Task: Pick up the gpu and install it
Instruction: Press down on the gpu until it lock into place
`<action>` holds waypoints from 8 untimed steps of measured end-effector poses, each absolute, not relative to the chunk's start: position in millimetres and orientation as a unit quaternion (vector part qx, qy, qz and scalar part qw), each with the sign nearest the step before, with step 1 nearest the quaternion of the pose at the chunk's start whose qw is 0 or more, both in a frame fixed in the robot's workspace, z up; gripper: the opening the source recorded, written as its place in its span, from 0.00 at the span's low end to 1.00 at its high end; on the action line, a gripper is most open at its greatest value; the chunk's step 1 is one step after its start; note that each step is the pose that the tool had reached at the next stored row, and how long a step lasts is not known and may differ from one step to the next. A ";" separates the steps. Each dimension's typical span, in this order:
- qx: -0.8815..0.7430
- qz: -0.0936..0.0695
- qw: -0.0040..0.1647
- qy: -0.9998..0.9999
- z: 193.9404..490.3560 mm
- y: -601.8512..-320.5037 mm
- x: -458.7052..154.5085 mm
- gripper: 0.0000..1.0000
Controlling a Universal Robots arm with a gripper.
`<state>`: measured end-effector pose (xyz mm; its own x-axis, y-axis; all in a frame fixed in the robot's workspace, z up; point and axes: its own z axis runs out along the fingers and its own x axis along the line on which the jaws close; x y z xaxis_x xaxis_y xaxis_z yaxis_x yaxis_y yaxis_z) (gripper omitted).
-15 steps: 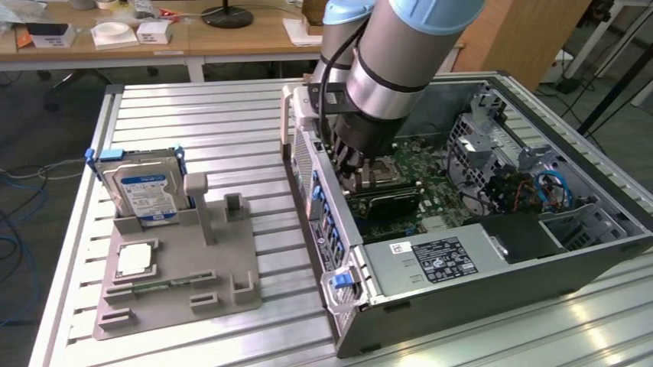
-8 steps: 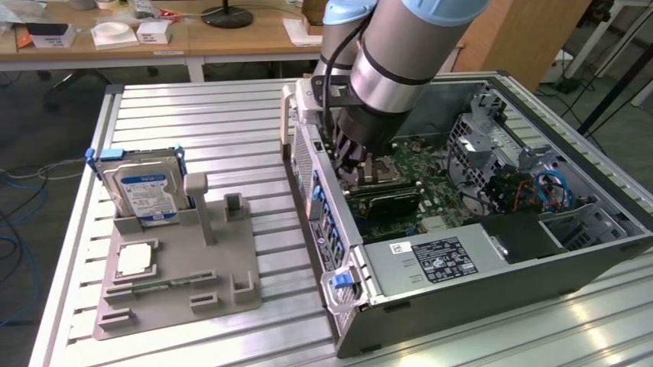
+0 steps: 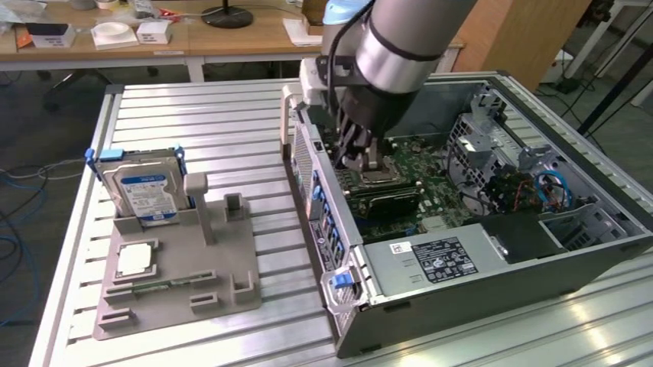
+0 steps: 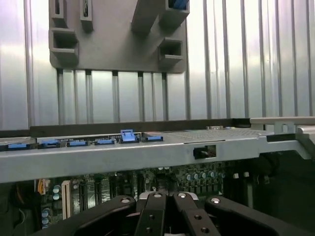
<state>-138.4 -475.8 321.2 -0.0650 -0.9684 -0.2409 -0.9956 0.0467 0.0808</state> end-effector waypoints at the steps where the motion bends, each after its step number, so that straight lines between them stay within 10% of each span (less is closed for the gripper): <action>1: -0.681 0.113 0.060 0.721 325.6 -475.7 -137.1 0.11; 8: -0.681 0.113 0.060 0.721 357.5 -475.6 -132.3 0.11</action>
<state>-132.3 -475.6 357.5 -0.0655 -0.9683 -0.2409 -0.9956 0.0471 0.0813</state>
